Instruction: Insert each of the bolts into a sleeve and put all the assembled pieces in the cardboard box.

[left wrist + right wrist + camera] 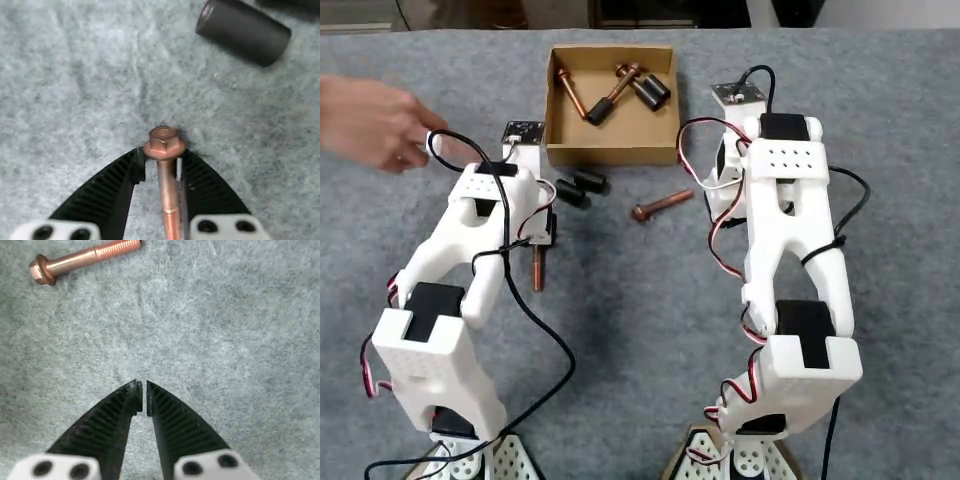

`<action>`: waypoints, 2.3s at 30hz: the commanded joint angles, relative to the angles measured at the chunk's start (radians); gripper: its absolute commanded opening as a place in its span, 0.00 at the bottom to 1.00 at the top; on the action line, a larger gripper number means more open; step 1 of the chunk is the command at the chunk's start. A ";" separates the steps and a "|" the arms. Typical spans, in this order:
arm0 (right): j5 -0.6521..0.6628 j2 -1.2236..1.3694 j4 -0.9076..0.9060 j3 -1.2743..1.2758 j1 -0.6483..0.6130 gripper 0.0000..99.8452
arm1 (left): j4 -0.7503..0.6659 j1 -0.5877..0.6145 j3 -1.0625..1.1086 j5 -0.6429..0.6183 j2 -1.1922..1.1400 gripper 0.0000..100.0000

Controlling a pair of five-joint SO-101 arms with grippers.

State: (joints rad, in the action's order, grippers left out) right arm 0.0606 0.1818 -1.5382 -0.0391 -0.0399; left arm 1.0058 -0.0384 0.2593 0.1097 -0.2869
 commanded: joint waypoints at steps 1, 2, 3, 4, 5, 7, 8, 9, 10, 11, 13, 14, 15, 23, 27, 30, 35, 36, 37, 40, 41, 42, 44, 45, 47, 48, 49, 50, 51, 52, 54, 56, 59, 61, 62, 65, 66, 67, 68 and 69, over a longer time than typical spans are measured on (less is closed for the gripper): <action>0.005 -0.007 0.012 -0.039 -0.012 0.03 | -0.015 -0.003 0.003 -0.005 0.031 0.08; 0.005 -0.007 0.012 -0.039 -0.012 0.03 | -0.015 -0.003 0.002 -0.005 0.031 0.08; 0.005 -0.007 0.012 -0.041 -0.012 0.03 | -0.015 -0.003 0.002 -0.005 0.031 0.08; 0.005 -0.007 0.012 -0.041 -0.012 0.03 | -0.015 -0.003 0.002 -0.005 0.031 0.08; 0.005 -0.007 0.012 -0.042 -0.012 0.03 | -0.015 -0.003 0.000 -0.005 0.031 0.08; 0.005 -0.007 0.012 -0.044 -0.012 0.03 | -0.014 -0.003 0.000 -0.005 0.031 0.08; 0.005 -0.007 0.012 -0.044 -0.012 0.03 | -0.014 -0.003 0.000 -0.005 0.031 0.08; 0.005 -0.007 0.012 -0.044 -0.012 0.03 | -0.014 -0.003 0.000 -0.003 0.033 0.08; 0.005 -0.007 0.012 -0.044 -0.012 0.03 | -0.011 -0.003 0.000 0.000 0.033 0.08; 0.005 -0.007 0.012 -0.044 -0.012 0.03 | -0.009 -0.003 0.000 0.002 0.033 0.07; 0.005 -0.007 0.012 -0.044 -0.012 0.03 | -0.008 -0.003 0.000 0.002 0.041 0.04; 0.005 -0.007 0.012 -0.044 -0.012 0.03 | -0.008 -0.003 0.000 0.003 0.042 0.03; 0.005 -0.007 0.012 -0.044 -0.012 0.03 | -0.006 -0.005 0.000 0.003 0.044 0.03; 0.005 -0.007 0.006 -0.044 -0.012 0.03 | 0.052 -0.002 -0.002 0.051 0.048 0.02; 0.005 -0.007 0.006 -0.044 -0.012 0.03 | 0.052 0.008 0.035 0.051 0.154 0.02; 0.005 -0.007 0.006 -0.044 -0.012 0.03 | 0.049 -0.006 0.091 0.052 0.298 0.02; 0.005 -0.007 0.006 -0.044 -0.012 0.03 | 0.003 -0.014 0.166 0.048 0.418 0.02; 0.005 -0.007 0.006 -0.044 -0.012 0.03 | -0.023 -0.009 0.173 0.044 0.418 0.02; 0.005 -0.007 0.006 -0.044 -0.012 0.03 | -0.041 0.006 0.181 0.044 0.417 0.02; 0.003 -0.007 0.009 -0.044 -0.012 0.03 | -0.064 0.025 0.203 0.043 0.417 0.02; -0.011 -0.007 0.012 -0.045 -0.012 0.03 | -0.061 0.025 0.206 0.043 0.417 0.02; -0.043 -0.005 0.017 -0.045 -0.013 0.03 | -0.060 0.025 0.210 0.043 0.414 0.02; -0.126 -0.005 0.043 -0.041 -0.033 0.03 | -0.064 0.025 0.222 0.043 0.398 0.02; -0.155 -0.005 0.051 -0.038 -0.045 0.03 | -0.064 0.025 0.226 0.043 0.383 0.02; -0.187 -0.005 0.055 -0.038 -0.068 0.03 | -0.064 0.025 0.222 0.043 0.331 0.02; -0.195 -0.005 0.055 -0.039 -0.082 0.03 | -0.064 0.025 0.219 0.043 0.298 0.02; -0.201 -0.005 0.055 -0.041 -0.091 0.03 | -0.064 0.026 0.210 0.043 0.262 0.02; -0.207 -0.005 0.055 -0.041 -0.102 0.03 | -0.060 0.029 0.198 0.043 0.225 0.02; -0.206 -0.005 0.055 -0.038 -0.111 0.03 | -0.060 0.040 0.186 0.043 0.186 0.02; -0.204 -0.005 0.055 -0.038 -0.119 0.03 | -0.058 0.051 0.169 0.043 0.151 0.02; -0.199 -0.005 0.054 -0.036 -0.127 0.03 | -0.052 0.071 0.135 0.043 0.094 0.02; -0.199 -0.005 0.055 -0.038 -0.127 0.03 | -0.012 0.080 0.089 0.043 0.073 0.02; -0.199 -0.005 0.055 -0.042 -0.127 0.03 | 0.018 0.083 0.055 0.043 0.065 0.02; -0.199 -0.005 0.055 -0.044 -0.127 0.03 | 0.015 0.080 0.058 0.043 0.065 0.02; -0.198 -0.005 0.055 -0.044 -0.128 0.03 | 0.015 0.080 0.063 0.043 0.065 0.03; -0.198 -0.005 0.055 -0.041 -0.128 0.03 | 0.015 0.080 0.072 0.043 0.065 0.08; -0.198 -0.005 0.055 -0.041 -0.134 0.03 | 0.017 0.080 0.072 0.043 0.065 0.08; -0.198 -0.005 0.055 -0.039 -0.143 0.03 | 0.017 0.080 0.072 0.043 0.065 0.08; -0.198 -0.005 0.055 -0.038 -0.151 0.03 | 0.017 0.081 0.072 0.043 0.065 0.08; -0.198 -0.005 0.055 -0.038 -0.162 0.03 | 0.018 0.081 0.072 0.043 0.065 0.09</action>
State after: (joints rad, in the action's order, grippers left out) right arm -0.1327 0.1818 -1.4952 -0.0391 -0.1688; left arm 1.0196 0.0245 0.3636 0.1511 -0.2194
